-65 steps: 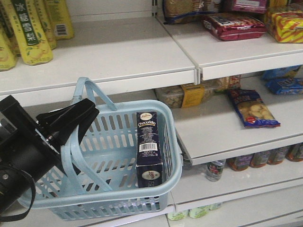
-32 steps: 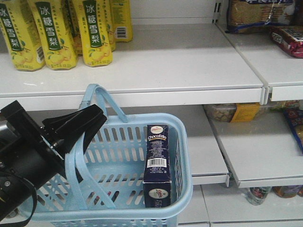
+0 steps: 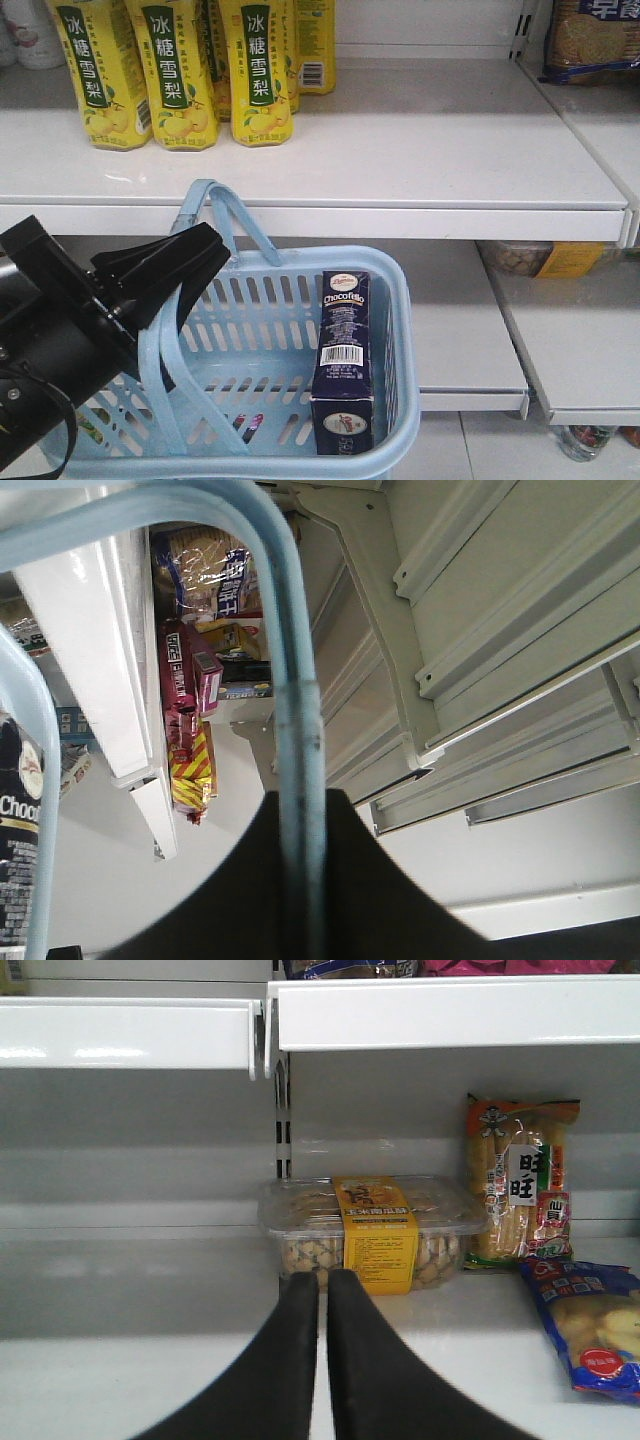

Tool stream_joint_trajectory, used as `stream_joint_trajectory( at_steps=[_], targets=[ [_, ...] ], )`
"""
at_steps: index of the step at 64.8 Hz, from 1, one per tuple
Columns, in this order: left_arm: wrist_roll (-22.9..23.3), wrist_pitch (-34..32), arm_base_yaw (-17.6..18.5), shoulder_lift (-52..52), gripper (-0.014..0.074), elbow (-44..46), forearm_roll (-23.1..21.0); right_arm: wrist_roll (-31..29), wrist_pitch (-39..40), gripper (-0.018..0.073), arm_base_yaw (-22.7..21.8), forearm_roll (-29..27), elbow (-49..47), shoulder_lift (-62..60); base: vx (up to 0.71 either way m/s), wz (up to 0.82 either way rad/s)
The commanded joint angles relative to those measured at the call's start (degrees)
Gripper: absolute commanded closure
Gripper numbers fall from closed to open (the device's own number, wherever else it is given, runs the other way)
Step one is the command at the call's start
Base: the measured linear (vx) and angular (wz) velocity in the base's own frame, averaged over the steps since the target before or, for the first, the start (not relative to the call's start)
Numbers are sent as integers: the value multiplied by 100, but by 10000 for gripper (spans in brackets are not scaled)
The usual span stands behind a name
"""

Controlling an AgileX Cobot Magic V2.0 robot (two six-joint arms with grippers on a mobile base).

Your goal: Left arm holds basket, right arm returns cookies

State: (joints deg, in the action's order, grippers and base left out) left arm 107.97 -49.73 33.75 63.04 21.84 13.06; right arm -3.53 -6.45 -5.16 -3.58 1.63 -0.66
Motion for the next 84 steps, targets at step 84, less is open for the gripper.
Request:
stream_joint_trajectory(
  at_steps=[84],
  targets=[
    [-181, -617, -67, -110, 599, 175, -551, -50, 393, 565, -3, 20, 100, -66, 0, 2]
  ],
)
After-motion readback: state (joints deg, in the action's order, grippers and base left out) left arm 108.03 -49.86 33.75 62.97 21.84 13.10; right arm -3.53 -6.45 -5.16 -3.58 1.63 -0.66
